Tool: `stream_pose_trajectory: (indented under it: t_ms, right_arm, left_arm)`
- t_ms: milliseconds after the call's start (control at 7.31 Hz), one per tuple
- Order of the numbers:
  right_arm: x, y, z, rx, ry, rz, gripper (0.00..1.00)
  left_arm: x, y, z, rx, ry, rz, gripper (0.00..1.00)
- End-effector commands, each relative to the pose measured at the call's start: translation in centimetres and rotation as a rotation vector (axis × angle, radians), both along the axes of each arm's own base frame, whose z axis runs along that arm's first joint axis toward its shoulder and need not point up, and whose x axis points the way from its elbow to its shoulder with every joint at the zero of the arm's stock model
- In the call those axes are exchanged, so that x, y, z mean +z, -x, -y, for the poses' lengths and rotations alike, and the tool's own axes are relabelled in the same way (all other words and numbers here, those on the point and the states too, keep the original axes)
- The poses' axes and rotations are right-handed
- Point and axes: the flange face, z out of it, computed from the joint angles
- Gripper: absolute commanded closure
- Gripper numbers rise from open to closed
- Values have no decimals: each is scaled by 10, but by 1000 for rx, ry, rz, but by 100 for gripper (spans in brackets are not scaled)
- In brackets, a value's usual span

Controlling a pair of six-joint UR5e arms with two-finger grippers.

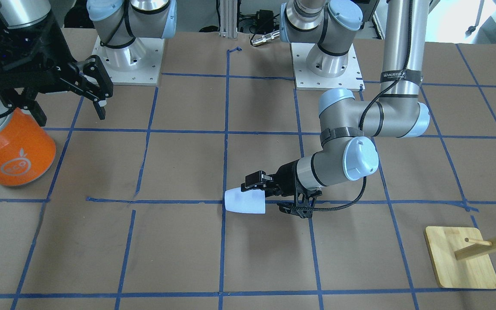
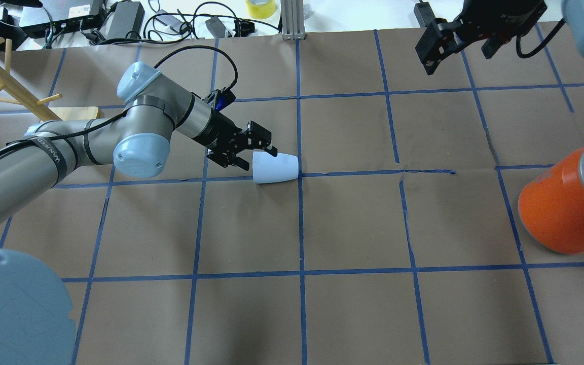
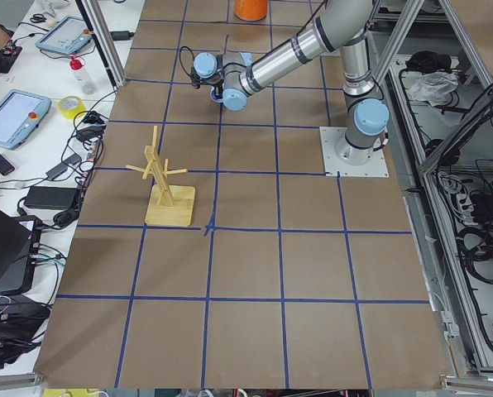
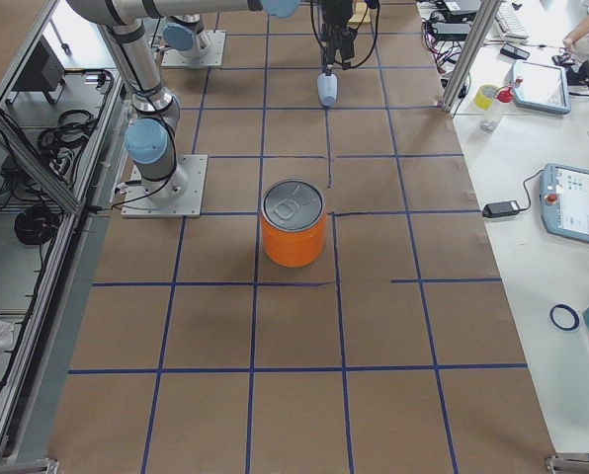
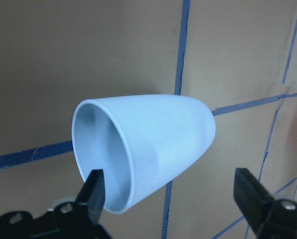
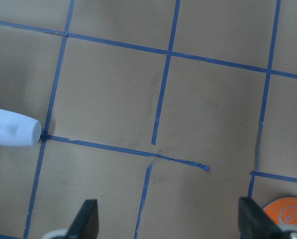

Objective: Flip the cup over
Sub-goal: 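Grasp the lying cup's rim with the left gripper and lift it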

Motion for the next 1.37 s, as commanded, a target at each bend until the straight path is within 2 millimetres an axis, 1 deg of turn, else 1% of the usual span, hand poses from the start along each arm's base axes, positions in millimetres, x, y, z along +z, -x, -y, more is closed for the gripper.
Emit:
stream_pose_trajectory:
  t_ms: [0,137,274,411,547,684,821,958,1095,1232]
  right_arm:
    - [4,-1,8,-13,-10,12,0]
    - [3,-1,8,-16,-13,12,0]
    - [1,-1,7,-36,-18,18,0]
    - [1,-2,5,-101,-19,30,0]
    - [2,-2,5,-158,-17,39,0]
    - [0,-4,2,-248,-29,57,0]
    - [0,-5,0,-264,-29,59,0]
    - [-3,-4,-3,-251,-42,42,0]
    - [-7,-5,-7,-200,-50,37,0]
    - [-6,-5,-8,-203,-47,44,0]
  left_arm:
    - [-8,8,-1,-1,-24,-1,100]
    - [-5,8,2,37,-45,4,100]
    - [11,10,14,109,-62,17,100]
    - [31,11,29,205,-89,27,100]
    - [47,9,42,232,-76,37,100]
    - [51,4,46,241,-53,109,100]
    - [58,-2,47,249,-21,182,100]
    - [80,-5,51,254,18,218,100]
    - [105,-16,60,246,90,358,100]
    - [124,-31,73,169,153,490,100]
